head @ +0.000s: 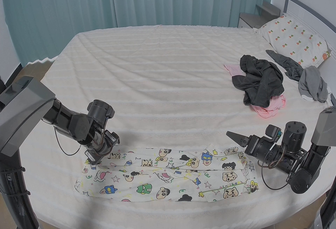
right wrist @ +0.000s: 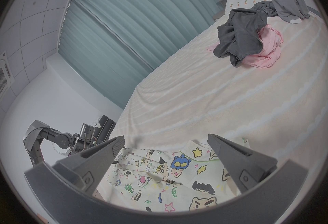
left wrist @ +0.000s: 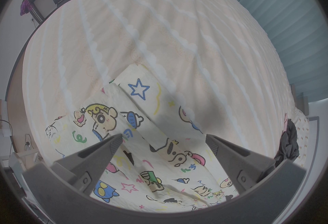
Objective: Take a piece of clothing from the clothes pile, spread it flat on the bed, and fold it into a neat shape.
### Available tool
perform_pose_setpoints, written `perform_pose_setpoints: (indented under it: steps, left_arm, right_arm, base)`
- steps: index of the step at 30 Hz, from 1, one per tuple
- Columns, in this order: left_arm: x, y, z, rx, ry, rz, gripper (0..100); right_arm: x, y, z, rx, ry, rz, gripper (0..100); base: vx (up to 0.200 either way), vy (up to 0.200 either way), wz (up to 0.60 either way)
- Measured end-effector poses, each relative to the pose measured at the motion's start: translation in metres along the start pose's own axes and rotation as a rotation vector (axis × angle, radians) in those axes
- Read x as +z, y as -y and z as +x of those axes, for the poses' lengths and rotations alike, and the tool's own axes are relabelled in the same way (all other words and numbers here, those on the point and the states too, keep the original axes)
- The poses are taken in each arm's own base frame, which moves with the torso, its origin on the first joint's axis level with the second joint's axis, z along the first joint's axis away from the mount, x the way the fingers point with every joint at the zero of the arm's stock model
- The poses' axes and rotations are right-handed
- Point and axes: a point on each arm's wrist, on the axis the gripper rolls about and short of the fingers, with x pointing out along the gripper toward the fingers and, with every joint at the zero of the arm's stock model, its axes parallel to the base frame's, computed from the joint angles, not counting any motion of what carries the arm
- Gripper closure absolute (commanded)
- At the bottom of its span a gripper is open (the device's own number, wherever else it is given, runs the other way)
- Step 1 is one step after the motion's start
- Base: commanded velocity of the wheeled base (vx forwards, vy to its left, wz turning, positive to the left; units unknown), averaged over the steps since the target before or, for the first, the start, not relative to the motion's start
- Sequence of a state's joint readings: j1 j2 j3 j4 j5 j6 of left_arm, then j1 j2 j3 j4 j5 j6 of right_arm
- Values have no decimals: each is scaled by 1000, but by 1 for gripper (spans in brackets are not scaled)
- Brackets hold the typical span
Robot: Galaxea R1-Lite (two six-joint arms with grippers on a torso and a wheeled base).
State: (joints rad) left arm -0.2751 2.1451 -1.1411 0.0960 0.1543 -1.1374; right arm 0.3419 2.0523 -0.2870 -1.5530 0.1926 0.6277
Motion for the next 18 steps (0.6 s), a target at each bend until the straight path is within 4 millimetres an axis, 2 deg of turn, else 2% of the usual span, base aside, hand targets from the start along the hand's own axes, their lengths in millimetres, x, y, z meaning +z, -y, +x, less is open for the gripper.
perform_pose_setpoints:
  steps: [1, 18]
  left_arm:
    - [0, 0, 0, 2, 0, 0, 100]
    - [-3, -7, -1, 64, -30, 13, 100]
  right_arm:
    - [0, 0, 0, 0, -1, 0, 0]
    - [-1, 0, 1, 1, -6, -1, 0]
  base:
    - [0, 0, 0]
    - [0, 0, 0]
